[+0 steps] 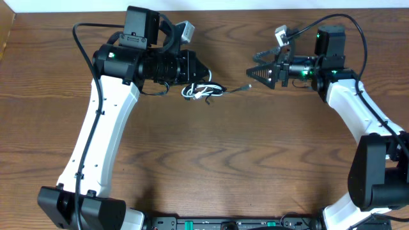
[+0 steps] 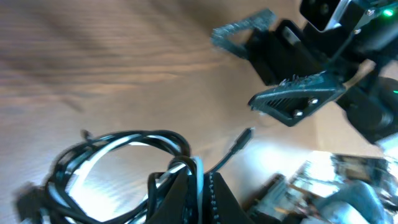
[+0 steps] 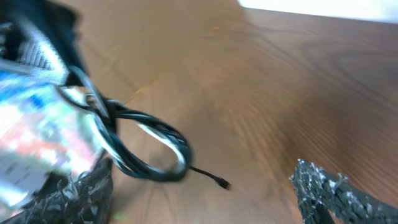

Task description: Untangle cables

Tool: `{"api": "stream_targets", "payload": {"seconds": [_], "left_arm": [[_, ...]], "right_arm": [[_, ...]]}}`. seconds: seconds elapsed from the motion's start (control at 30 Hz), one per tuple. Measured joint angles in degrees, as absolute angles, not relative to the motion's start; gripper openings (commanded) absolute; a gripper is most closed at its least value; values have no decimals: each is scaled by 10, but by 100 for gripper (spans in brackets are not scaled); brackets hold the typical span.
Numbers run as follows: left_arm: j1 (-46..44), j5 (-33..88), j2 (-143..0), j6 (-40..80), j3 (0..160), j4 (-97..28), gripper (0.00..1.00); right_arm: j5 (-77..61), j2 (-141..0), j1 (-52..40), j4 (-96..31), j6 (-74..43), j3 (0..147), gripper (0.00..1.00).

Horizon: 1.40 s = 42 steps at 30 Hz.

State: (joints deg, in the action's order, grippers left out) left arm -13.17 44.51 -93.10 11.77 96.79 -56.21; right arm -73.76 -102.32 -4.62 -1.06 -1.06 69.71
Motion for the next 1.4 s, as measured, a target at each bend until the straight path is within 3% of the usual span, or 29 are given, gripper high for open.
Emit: {"api": "stream_targets", "payload": {"seconds": [0.27,0.67,0.77,0.93,1.17,1.4], "left_arm": [[-132,518,-931,117,968,-563,7],[-132,542,-931,118,968,-555,7],[-130,542,-931,120,968,-543,7],[-118,544,-931,131,968,-524,7],[-110,543,-931,137,968,-505,8],[-94,543,-932,139,968,-445,7]], "right_arm": [[-814,-1023,-102,-10,33,697,87],[-831,-1023,-152,-51,62,697,68],[-831,-1023,-154,-93,85,697,56],[-811,-1023,-163,-142,118,697,20],[-772,-1023,-164,-147,105,697,4],[-664,-1021,-164,-203,27,700,1]]}}
